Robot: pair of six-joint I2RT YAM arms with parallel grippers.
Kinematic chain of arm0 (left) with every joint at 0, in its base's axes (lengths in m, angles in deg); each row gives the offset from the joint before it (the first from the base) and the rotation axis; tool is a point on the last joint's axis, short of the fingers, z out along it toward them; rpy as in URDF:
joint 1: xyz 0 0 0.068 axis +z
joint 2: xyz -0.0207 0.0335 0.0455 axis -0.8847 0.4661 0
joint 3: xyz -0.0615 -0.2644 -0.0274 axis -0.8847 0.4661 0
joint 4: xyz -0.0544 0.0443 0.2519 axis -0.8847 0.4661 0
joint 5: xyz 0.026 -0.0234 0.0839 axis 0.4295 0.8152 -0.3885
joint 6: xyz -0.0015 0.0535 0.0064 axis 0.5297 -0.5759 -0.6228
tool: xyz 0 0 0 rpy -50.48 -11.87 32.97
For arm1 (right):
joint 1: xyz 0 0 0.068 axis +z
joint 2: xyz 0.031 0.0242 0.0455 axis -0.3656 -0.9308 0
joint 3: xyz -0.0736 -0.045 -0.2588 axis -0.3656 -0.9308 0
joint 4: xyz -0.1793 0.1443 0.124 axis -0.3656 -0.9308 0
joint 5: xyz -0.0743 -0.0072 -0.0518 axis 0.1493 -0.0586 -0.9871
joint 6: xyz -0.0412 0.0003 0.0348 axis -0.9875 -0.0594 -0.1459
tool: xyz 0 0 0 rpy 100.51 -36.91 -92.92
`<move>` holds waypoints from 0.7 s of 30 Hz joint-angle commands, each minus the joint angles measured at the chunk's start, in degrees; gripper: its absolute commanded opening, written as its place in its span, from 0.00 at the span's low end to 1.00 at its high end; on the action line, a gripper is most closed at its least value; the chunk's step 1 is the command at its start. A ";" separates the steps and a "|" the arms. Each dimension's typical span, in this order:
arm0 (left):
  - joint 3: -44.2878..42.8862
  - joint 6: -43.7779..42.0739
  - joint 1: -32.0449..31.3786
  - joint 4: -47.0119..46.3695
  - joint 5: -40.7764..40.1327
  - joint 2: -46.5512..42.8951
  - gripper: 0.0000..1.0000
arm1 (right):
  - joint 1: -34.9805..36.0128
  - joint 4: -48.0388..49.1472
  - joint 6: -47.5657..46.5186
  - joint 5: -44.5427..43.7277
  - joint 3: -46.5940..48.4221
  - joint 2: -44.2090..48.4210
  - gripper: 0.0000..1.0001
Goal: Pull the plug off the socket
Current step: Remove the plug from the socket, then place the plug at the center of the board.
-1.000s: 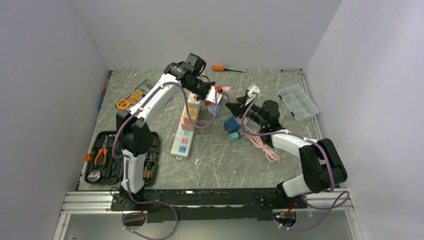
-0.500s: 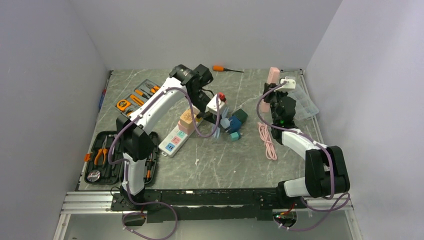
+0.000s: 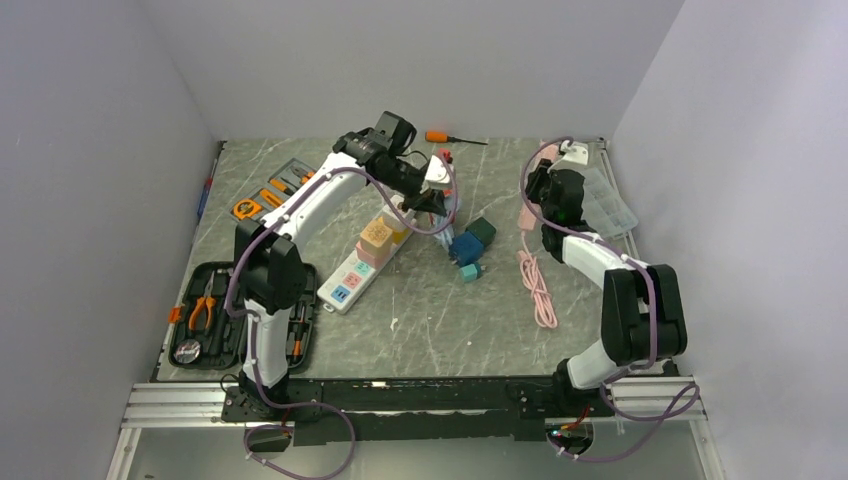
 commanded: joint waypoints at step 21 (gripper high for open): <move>-5.03 10.20 5.78 -29.59 -22.00 9.02 0.00 | -4.00 -13.78 10.26 4.61 10.53 -12.27 0.34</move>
